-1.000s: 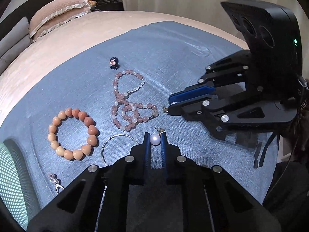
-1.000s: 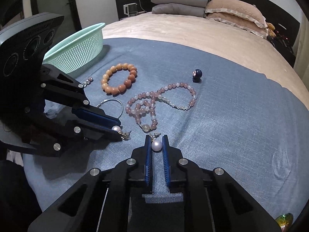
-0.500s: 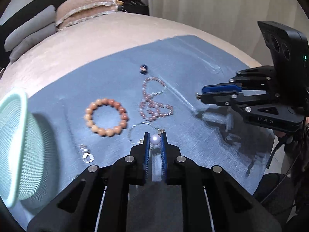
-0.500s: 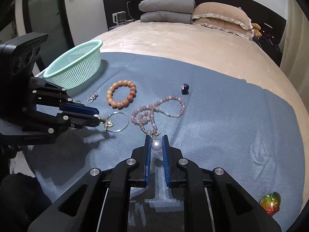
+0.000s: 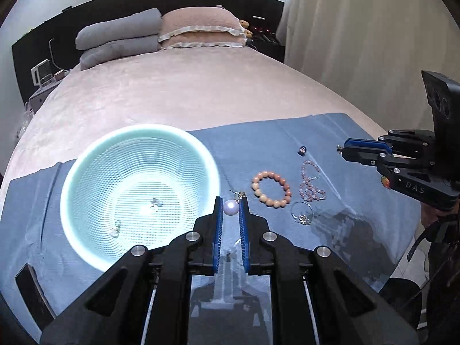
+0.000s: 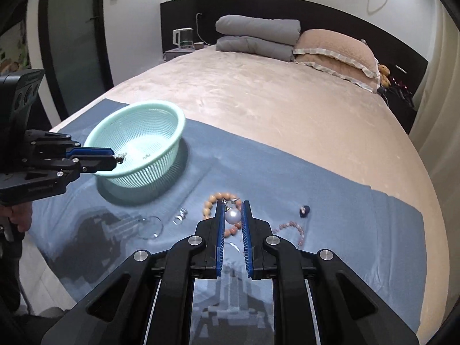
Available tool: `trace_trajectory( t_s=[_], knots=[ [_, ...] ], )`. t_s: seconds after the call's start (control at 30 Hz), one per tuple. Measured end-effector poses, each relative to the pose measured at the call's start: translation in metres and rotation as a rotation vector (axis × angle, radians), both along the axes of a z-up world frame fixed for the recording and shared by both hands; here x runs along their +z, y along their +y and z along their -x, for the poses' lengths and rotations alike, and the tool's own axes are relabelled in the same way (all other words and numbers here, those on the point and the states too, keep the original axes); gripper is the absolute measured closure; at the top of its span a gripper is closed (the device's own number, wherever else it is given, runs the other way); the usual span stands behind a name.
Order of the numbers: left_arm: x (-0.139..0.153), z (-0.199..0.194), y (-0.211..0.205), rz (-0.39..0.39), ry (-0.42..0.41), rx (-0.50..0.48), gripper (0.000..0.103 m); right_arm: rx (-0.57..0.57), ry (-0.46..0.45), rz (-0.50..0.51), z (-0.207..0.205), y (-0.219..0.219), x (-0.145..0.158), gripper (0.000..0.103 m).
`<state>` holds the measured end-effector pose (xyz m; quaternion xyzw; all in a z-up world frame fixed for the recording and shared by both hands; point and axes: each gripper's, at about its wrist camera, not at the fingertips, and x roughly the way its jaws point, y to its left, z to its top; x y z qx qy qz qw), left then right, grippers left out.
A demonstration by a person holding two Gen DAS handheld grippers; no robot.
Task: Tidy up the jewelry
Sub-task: 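Carry the pearl earring into the green colander and release it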
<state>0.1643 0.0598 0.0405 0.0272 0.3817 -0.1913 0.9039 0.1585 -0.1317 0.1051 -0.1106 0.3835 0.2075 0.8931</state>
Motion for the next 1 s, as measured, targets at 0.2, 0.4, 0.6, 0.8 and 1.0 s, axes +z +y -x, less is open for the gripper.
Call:
trace_trajectory(
  t_s=[0.2, 0.4, 0.6, 0.8, 1.0],
  knots=[
    [0.012, -0.004, 0.056, 0.005, -0.022, 0.077, 0.091, 0.040, 0.006, -0.028, -0.024, 0.053, 0.009, 0.092],
    [-0.006, -0.028, 0.092, -0.025, 0.023, 0.126, 0.091, 0.065, 0.042, -0.079, -0.056, 0.105, 0.000, 0.092],
    [-0.024, -0.046, 0.103, -0.039, 0.040, 0.110, 0.091, 0.092, 0.107, -0.090, -0.085, 0.152, -0.031, 0.092],
    [-0.048, -0.074, 0.098, -0.084, 0.094, 0.105, 0.091, 0.100, 0.172, -0.053, -0.106, 0.176, -0.066, 0.092],
    [-0.064, -0.088, 0.092, -0.096, 0.122, 0.089, 0.091, 0.110, 0.186, -0.027, -0.111, 0.182, -0.082, 0.092]
  ],
)
